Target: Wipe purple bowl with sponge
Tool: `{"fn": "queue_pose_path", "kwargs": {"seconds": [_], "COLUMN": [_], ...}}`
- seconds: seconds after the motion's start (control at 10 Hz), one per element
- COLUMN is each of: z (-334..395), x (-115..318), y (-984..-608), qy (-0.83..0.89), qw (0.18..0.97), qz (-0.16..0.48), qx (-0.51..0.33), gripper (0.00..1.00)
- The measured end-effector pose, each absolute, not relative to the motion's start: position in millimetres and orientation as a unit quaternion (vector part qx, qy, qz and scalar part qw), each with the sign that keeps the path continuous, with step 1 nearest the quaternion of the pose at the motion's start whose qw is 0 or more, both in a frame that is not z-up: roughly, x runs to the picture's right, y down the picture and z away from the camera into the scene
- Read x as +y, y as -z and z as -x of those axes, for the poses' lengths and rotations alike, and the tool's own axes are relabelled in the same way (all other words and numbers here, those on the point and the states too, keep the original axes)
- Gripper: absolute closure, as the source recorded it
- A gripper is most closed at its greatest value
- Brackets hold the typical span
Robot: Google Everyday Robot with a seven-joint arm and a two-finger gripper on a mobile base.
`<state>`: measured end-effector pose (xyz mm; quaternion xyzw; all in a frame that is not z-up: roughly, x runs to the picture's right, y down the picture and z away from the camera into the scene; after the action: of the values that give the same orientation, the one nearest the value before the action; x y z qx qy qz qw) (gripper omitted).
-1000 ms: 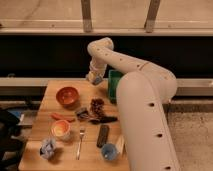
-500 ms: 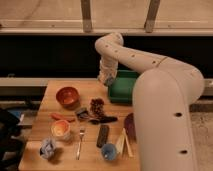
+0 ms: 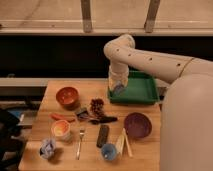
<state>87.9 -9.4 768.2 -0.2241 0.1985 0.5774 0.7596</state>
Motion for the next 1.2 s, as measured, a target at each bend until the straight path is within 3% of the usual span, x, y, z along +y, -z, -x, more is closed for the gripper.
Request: {"fn": "queue_pose_path", "kwargs": {"seconds": [0.3, 1.2], "z": [-102, -100], "x": [19, 22], "y": [-747, -745], "qy": [-0.612, -0.613], "qw": [0.722, 0.719], "qz": [0.226, 0.227], "qx": [0.232, 0.236], "gripper": [0.91, 0.91]}}
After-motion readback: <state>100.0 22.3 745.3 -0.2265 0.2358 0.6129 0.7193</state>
